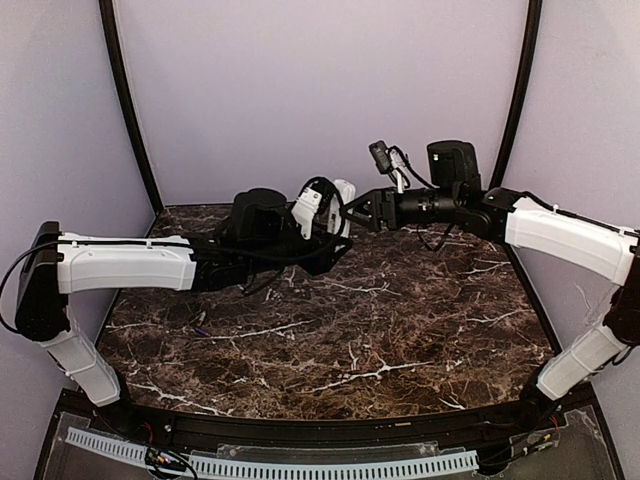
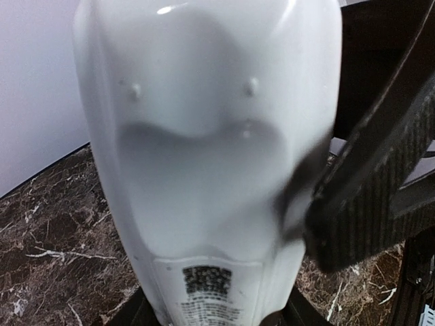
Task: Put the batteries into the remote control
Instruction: Pass from the left arm to the right
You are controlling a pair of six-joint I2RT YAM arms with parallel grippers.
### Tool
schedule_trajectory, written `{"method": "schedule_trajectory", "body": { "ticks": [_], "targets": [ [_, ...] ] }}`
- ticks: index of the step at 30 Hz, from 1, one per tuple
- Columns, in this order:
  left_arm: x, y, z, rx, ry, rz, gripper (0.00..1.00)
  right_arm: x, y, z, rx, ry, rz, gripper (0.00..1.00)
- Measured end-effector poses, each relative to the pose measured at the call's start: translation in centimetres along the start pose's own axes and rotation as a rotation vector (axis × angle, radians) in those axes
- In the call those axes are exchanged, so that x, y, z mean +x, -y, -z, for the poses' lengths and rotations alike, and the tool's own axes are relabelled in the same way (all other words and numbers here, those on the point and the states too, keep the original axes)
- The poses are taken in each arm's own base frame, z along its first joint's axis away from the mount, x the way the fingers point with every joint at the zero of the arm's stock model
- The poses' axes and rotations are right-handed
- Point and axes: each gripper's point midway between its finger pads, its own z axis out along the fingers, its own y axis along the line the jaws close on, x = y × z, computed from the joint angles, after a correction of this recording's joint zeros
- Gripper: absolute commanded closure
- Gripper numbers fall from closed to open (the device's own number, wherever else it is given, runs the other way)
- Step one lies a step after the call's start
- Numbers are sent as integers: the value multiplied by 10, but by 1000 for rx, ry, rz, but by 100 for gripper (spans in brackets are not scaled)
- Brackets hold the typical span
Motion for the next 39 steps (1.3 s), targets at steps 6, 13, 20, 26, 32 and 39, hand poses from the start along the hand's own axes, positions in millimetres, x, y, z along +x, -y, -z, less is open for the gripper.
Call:
{"method": "schedule_trajectory", "body": {
  "ticks": [6, 13, 20, 26, 32, 39],
  "targets": [
    [16, -3, -8, -31, -63, -30, 69, 1, 4, -8, 22, -19, 2, 43],
    [19, 1, -8, -37, -82, -53, 69, 0, 11, -12, 54, -19, 1, 48],
    [23, 2, -16, -41, -100, -56, 68, 4, 17, -18, 72, -26, -9, 58],
    [24, 4, -23, -45, -112, -62, 66, 6, 21, -20, 87, -29, -16, 76],
    [29, -1, -23, -78, -127, -82, 41, 10, 30, -20, 130, -28, -45, 94],
    [29, 6, -22, -43, -130, -83, 3, 23, 34, -15, 104, -51, -60, 100]
  ]
}}
